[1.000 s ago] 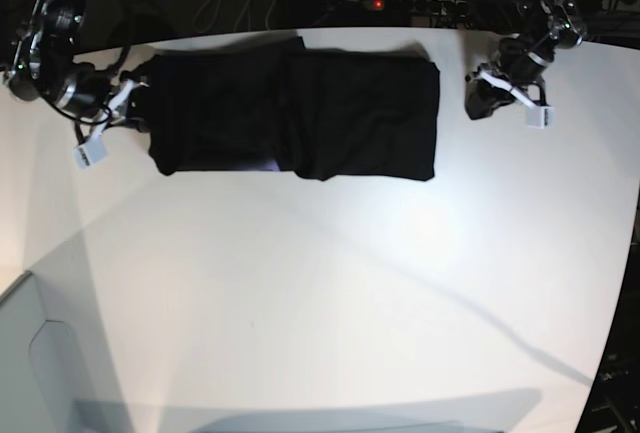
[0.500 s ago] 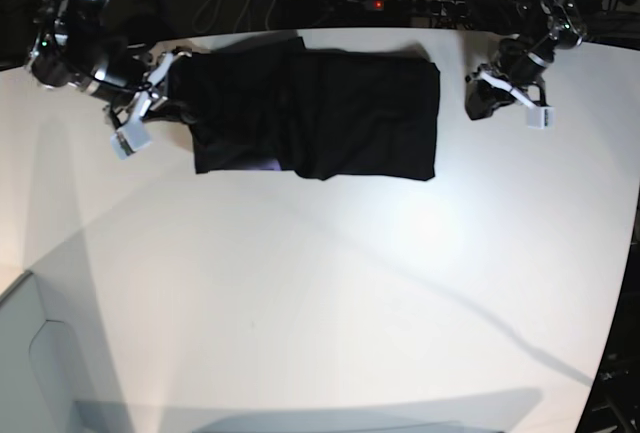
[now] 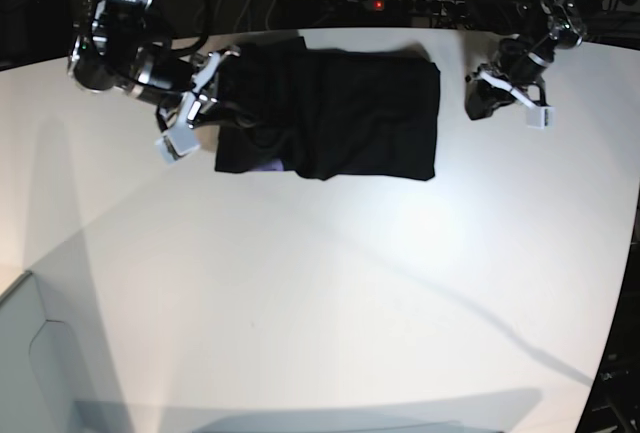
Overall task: Fold the T-shirt properly
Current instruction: 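Push the folded bundle's hem end inward with the right gripper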
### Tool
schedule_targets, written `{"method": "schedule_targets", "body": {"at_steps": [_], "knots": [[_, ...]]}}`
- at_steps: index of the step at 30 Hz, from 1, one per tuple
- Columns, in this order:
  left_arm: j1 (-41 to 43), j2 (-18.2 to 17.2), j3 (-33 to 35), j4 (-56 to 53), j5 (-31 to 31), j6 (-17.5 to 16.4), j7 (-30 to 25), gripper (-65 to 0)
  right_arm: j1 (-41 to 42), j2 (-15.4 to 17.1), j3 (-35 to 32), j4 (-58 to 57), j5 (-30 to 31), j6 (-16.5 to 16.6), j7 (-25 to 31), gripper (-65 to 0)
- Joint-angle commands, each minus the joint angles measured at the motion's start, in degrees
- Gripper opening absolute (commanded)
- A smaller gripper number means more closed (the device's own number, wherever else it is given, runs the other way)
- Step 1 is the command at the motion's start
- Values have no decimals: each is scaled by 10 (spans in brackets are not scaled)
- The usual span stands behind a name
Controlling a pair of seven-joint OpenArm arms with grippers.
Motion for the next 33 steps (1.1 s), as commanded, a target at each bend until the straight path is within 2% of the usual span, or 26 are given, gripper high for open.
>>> {"method": "schedule_targets", "body": {"at_steps": [1,7,15,17,24,29,33], "knots": [[6,-5,0,-1,34,8,24,-650,8,-5,1,11,35,-8,14,-650],[6,-5,0,-1,34,8,24,-650,24,-27,3,11,136,-8,18,-650],[6,-5,0,-1,34,8,24,-650,30,-38,1,11,144,-9,19,-650],[6,-5,0,-2,35,8,24,-650,30,-53,0,10,142,-9,16,-650],[-9,12,-3,-2,107,8,23,-650,31,-55,-1,8,138,-10,17,-650],[-20,20,-1,-1,127,8,23,-650,54,-55,-35,8,84,-47,19,-650],[-25,21,-1,-1,127,8,23,-650,76,-60,-93,7,23,-84,37,-650]]}}
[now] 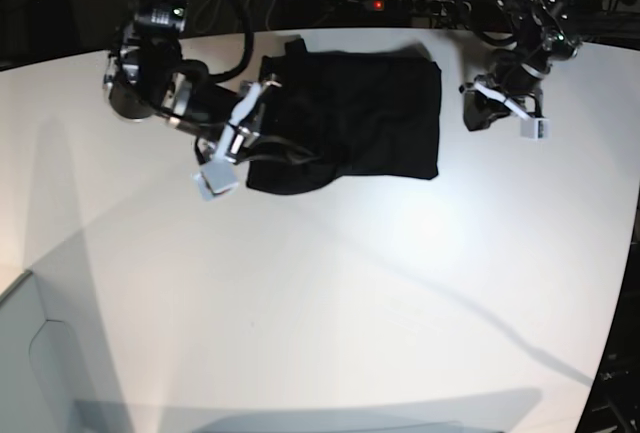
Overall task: Fold the T-shirt properly
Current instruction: 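Push the folded bundle's hem end inward with the right gripper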
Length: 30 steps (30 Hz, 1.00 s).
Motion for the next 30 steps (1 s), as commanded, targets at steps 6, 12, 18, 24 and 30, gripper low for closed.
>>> {"method": "schedule_targets", "body": {"at_steps": [6,12,18,24,30], "knots": [[6,0,-1,-3,49,16,41,-650,5,-18,-94,8,-66,-15,56,-650],[9,0,-2,-3,49,16,41,-650,13,-47,-176,4,-165,-15,95,-650],[12,0,-2,-3,49,16,41,-650,29,-61,-227,-17,-234,-15,124,-650],[16,0,-2,-1,49,16,41,-650,38,-61,-230,-25,-234,-15,132,-650],[16,2,-2,-1,49,16,41,-650,45,-61,-241,-76,-234,-15,149,-650]]}}
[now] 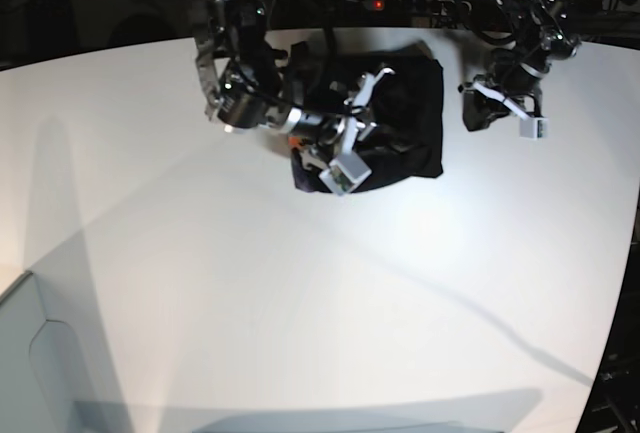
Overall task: Fold the T-shirt properly
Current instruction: 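Push the folded bundle's hem end inward with the right gripper, then grasp the black shirt bundle with the right gripper and lift it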
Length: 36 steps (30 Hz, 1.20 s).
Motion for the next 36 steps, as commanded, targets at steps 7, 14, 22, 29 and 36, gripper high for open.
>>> {"method": "schedule_targets", "body": {"at_steps": [7,14,22,29,36], "knots": [[11,1,0,-3,48,16,48,-650,14,-6,-92,-96,16,-29,113,-650],[11,-1,0,-3,48,16,48,-650,53,-6,-167,-154,16,-98,163,-650],[12,-2,0,-3,48,16,48,-650,88,-6,-169,-252,16,-98,202,-650],[12,-3,0,-3,48,16,48,-650,114,-6,-166,-296,16,-98,205,-638],[12,-3,0,-3,48,16,48,-650,117,-5,-166,-294,17,-98,205,-495]]}}
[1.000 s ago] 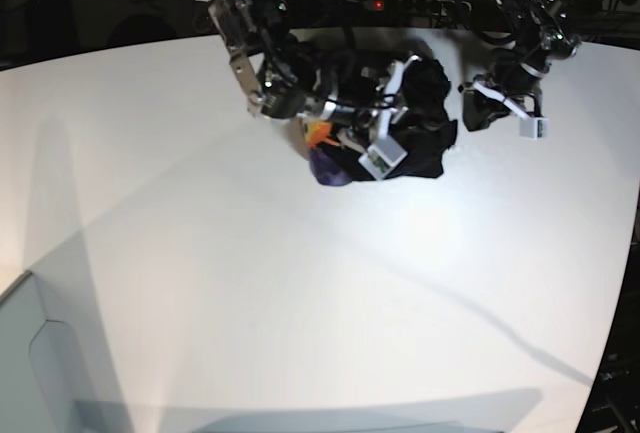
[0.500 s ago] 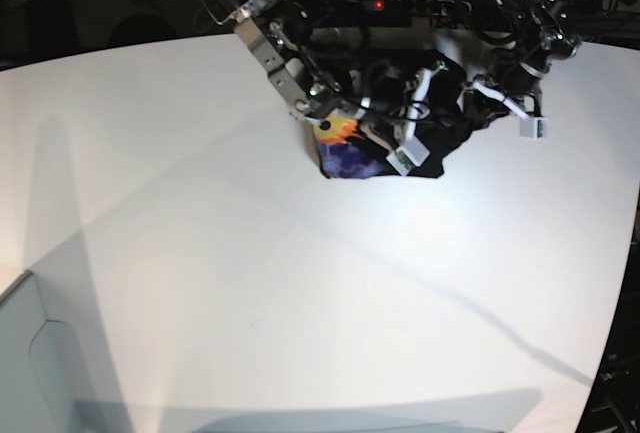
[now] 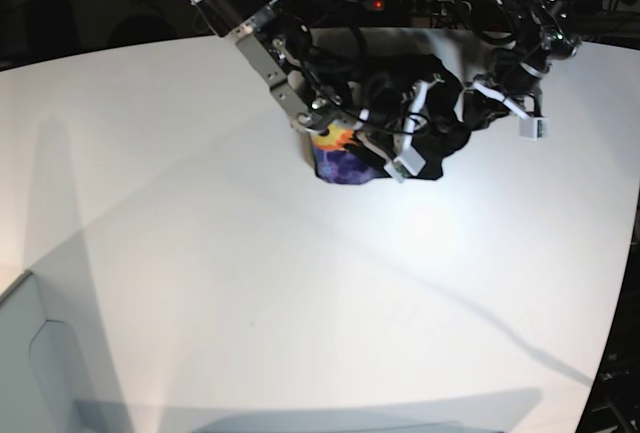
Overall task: Fold the T-shirt properly
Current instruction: 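Grasp the black shirt bundle with the right gripper and lift it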
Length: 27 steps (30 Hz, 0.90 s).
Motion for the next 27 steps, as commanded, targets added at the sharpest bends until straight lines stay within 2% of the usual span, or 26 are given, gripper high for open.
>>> {"method": "schedule_targets", "body": {"at_steps": [1,7,12,20,27], "knots": [[12,-2,0,-3,49,16,46,-650,9,-3,0,11,8,1,11,-487],[12,-2,0,-3,49,16,46,-650,17,1,1,18,10,1,6,-479],[12,-2,0,-4,49,16,46,-650,12,17,2,96,10,0,5,-479],[12,-2,0,-4,49,16,46,-650,12,20,2,151,10,0,-17,-480],[15,-4,0,-4,49,16,46,-650,16,84,26,197,10,0,-18,-484]]}}
